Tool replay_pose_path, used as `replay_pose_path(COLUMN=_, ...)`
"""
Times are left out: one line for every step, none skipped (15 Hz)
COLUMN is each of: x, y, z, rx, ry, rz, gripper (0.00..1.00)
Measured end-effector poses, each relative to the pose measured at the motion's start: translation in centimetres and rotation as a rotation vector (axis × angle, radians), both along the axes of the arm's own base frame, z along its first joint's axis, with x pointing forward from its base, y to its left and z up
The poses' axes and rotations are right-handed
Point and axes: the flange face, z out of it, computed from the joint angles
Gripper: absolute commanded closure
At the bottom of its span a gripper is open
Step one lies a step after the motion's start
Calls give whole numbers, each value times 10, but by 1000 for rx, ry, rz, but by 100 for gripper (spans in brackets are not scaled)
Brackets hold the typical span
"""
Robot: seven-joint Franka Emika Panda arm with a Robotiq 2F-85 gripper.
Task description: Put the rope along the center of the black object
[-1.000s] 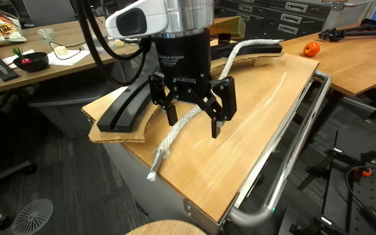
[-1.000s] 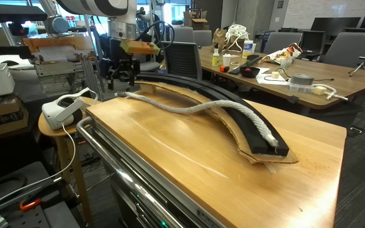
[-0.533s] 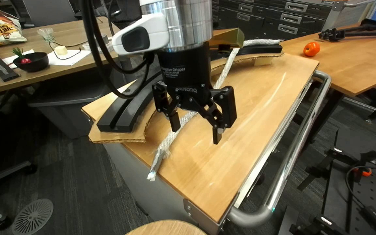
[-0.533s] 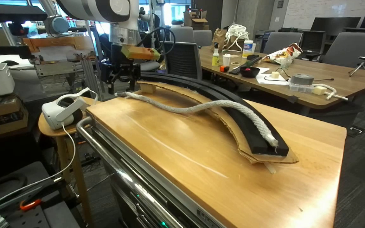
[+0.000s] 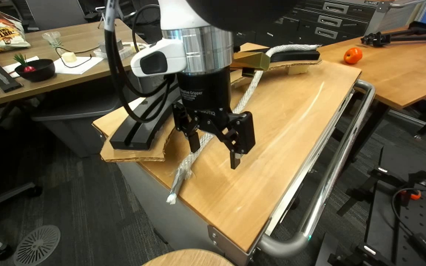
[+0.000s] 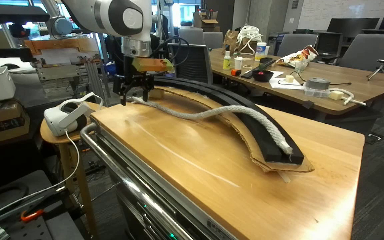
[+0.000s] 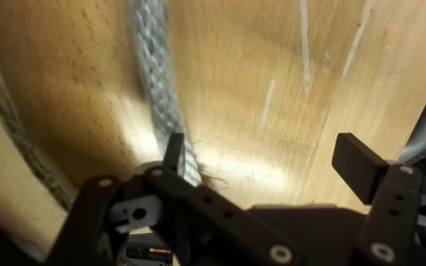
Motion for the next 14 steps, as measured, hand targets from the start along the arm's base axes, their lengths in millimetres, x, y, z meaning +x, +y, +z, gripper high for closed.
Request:
replay_pose_path(x=1, y=0, z=-2, rx=1, ry=-4, rz=-10, gripper=0)
replay_pose_path(x=2, y=0, z=-3, rx=3, ry=-10, rz=-18, gripper=0)
replay_pose_path(x=3, y=0, z=-3, rx=4, ry=-16, rz=-26, gripper=0)
replay_pose_path(x=4, y=0, z=-3, rx=6, ry=-25, rz=-33, gripper=0)
replay_pose_path(x=5, y=1, z=-3, rx=7, ry=-30, rz=-41, gripper=0)
replay_pose_path(x=6, y=1, z=-3, rx=9, ry=-37, rz=-49, gripper=0)
replay_pose_path(x=7, y=1, z=-2, rx=11, ry=-43, rz=-55, gripper=0)
replay_pose_path(x=7, y=1, z=-2, rx=12, ry=-50, rz=-61, gripper=0)
replay_pose_path(x=8, y=1, z=-2, rx=14, ry=-56, rz=-65, gripper=0)
replay_pose_path(x=8, y=1, z=-2, rx=15, ry=-59, rz=-69, gripper=0)
replay_pose_path(x=9, y=0, z=-2, rx=12, ry=-60, rz=-74, gripper=25)
replay_pose_path(x=9, y=-1, z=-3, rx=10, ry=-59, rz=-80, gripper=26)
replay_pose_path(x=9, y=-2, z=-5, rx=8, ry=-56, rz=-85, gripper=34)
replay_pose_path(x=11, y=-3, z=-6, rx=7, ry=-54, rz=-89, gripper=42)
